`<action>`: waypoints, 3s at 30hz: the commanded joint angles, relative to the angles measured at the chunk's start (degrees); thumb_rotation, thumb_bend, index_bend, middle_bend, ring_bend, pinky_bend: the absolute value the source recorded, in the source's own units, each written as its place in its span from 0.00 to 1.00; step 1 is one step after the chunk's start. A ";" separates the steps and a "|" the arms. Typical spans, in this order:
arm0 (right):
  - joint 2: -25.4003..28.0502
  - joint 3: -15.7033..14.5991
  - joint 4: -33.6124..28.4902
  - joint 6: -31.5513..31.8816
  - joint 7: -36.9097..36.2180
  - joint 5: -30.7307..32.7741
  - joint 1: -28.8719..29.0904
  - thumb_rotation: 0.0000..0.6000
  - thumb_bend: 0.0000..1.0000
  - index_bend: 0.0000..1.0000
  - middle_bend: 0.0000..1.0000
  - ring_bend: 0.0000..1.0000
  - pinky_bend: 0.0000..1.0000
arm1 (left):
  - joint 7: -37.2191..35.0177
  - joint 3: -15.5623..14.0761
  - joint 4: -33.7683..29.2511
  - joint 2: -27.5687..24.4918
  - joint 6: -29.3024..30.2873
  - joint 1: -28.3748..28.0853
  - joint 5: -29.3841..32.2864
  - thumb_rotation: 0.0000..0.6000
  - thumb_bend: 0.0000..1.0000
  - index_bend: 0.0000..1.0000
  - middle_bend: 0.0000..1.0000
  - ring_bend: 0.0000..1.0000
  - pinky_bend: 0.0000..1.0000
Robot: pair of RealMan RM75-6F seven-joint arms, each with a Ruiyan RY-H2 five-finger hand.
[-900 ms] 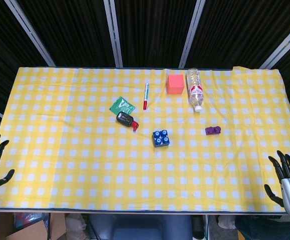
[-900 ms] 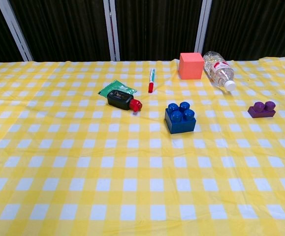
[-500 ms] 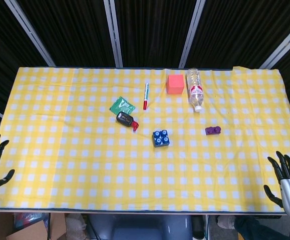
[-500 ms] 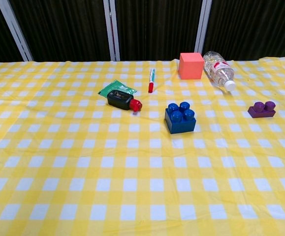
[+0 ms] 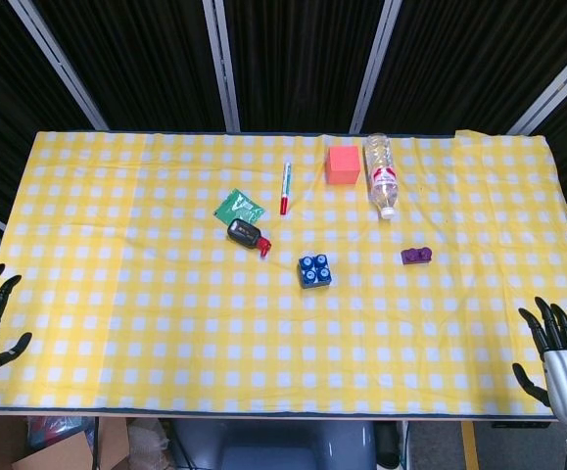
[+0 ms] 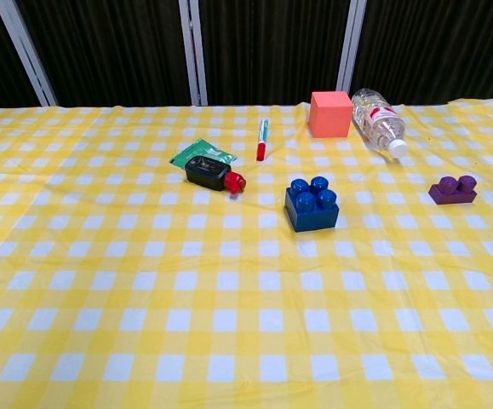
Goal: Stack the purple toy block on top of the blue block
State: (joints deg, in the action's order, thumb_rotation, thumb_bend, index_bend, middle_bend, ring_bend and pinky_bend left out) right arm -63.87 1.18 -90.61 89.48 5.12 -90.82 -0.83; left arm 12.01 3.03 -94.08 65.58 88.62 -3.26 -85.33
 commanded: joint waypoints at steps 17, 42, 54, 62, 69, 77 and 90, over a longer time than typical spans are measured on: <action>-4.61 9.62 1.53 -28.34 0.32 12.08 21.31 1.00 0.36 0.13 0.00 0.00 0.00 | 0.89 0.98 0.45 0.49 1.09 0.34 1.05 1.00 0.27 0.12 0.01 0.00 0.12; -16.44 11.33 18.39 -42.63 6.72 25.25 34.49 1.00 0.36 0.20 0.00 0.00 0.00 | 3.79 1.73 0.60 1.44 0.20 0.15 3.67 1.00 0.27 0.12 0.01 0.00 0.12; -20.88 11.02 28.39 -47.52 3.35 25.28 38.91 1.00 0.36 0.24 0.00 0.00 0.00 | 6.92 2.30 0.74 2.59 -0.66 -0.42 5.63 1.00 0.27 0.12 0.01 0.00 0.12; -22.86 10.07 33.48 -49.46 0.03 24.27 39.91 1.00 0.36 0.28 0.00 0.00 0.00 | 8.35 2.52 1.05 3.28 -1.38 -1.00 6.37 1.00 0.27 0.12 0.01 0.00 0.12; -24.10 9.39 36.39 -49.64 -2.53 22.65 40.40 1.00 0.36 0.30 0.00 0.00 0.00 | 8.79 2.67 1.31 3.60 -1.79 -1.33 6.90 1.00 0.27 0.12 0.01 0.00 0.12; -24.88 8.64 38.47 -49.71 -4.79 21.42 40.45 1.00 0.36 0.36 0.00 0.00 0.00 | 9.22 2.61 1.43 3.85 -2.04 -1.64 7.00 1.00 0.27 0.12 0.01 0.00 0.12; -26.39 8.23 40.99 -50.43 -6.46 20.56 41.26 1.00 0.36 0.38 0.00 0.00 0.00 | 9.58 2.56 1.50 3.91 -1.73 -1.63 7.16 1.00 0.27 0.12 0.01 0.00 0.12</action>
State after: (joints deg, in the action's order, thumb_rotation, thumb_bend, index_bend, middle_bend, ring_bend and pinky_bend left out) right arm -90.15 9.42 -49.75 39.15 -1.25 -70.24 40.34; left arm 21.59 5.58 -92.59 69.50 86.86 -4.90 -78.17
